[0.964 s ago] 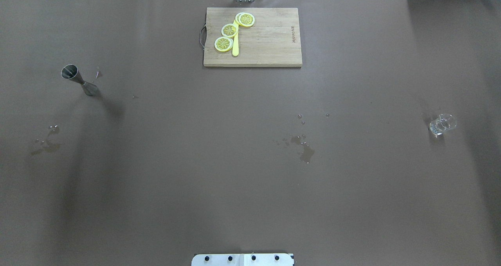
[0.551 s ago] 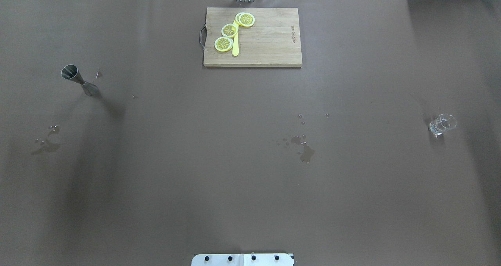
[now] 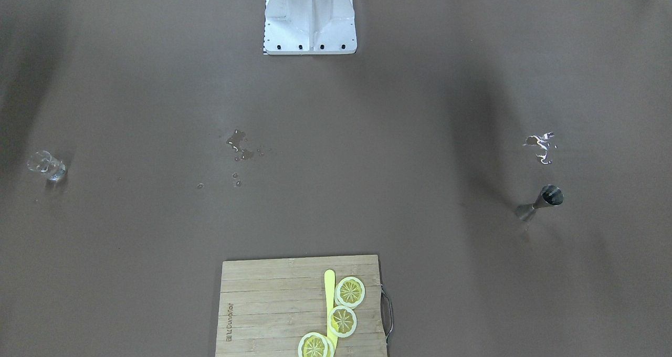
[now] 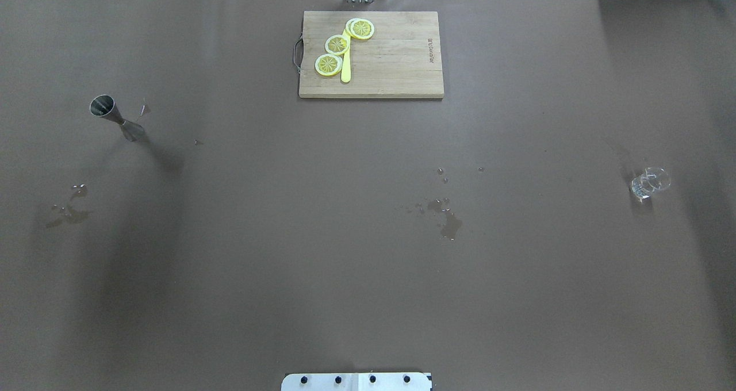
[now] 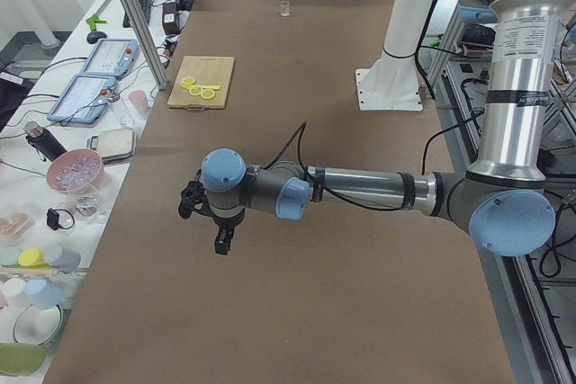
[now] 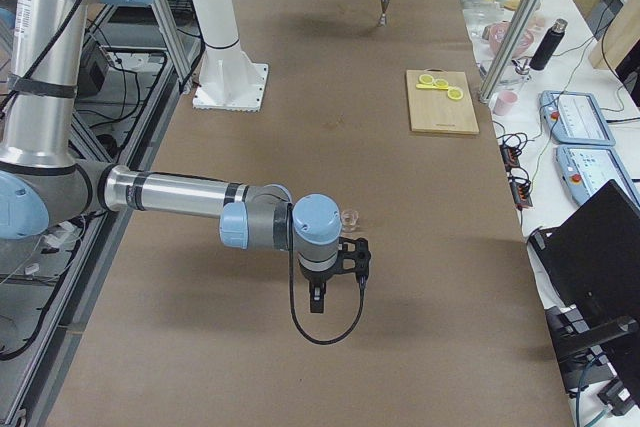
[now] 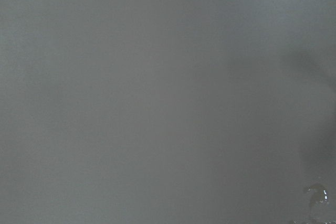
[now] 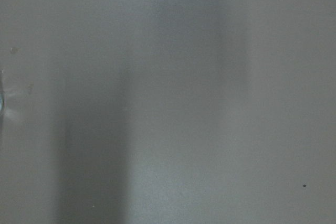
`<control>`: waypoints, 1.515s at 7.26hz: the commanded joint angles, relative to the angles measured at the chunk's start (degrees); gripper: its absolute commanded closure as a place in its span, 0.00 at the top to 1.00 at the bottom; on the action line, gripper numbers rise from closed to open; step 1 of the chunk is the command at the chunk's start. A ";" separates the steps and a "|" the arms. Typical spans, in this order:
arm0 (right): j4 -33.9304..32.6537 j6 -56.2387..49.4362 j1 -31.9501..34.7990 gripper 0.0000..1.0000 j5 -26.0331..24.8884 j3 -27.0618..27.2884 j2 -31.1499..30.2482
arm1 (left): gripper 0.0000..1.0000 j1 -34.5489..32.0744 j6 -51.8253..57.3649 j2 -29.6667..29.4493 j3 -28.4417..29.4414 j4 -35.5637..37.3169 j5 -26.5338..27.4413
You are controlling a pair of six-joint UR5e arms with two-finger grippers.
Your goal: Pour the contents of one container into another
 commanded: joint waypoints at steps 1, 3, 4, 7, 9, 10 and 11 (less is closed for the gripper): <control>0.09 0.00 0.00 1.00 0.00 0.00 0.06 | 0.98 0.00 -0.84 -0.10 -0.17 -0.09 -0.09; 0.09 0.00 0.00 1.00 1.92 0.35 0.15 | 0.98 0.00 -0.84 -0.62 -0.43 -0.09 -0.09; 0.09 -0.17 -0.09 1.00 2.37 0.44 0.15 | 0.98 0.00 -2.14 -0.98 -0.52 -0.09 0.00; 0.18 -3.24 -1.32 1.00 1.85 0.44 3.13 | 0.98 0.00 -7.14 -3.35 -0.60 -0.96 0.00; 0.35 -5.17 -2.54 1.00 2.11 1.57 3.92 | 0.98 0.52 -14.34 -3.62 -3.76 -1.94 0.61; 0.70 -5.88 -3.51 1.00 2.20 2.11 4.88 | 0.97 1.40 -14.63 -4.66 -4.03 -1.76 1.57; 0.70 -5.98 -4.47 1.00 2.20 4.11 4.46 | 0.97 3.06 -17.16 -5.19 -4.99 -1.85 2.71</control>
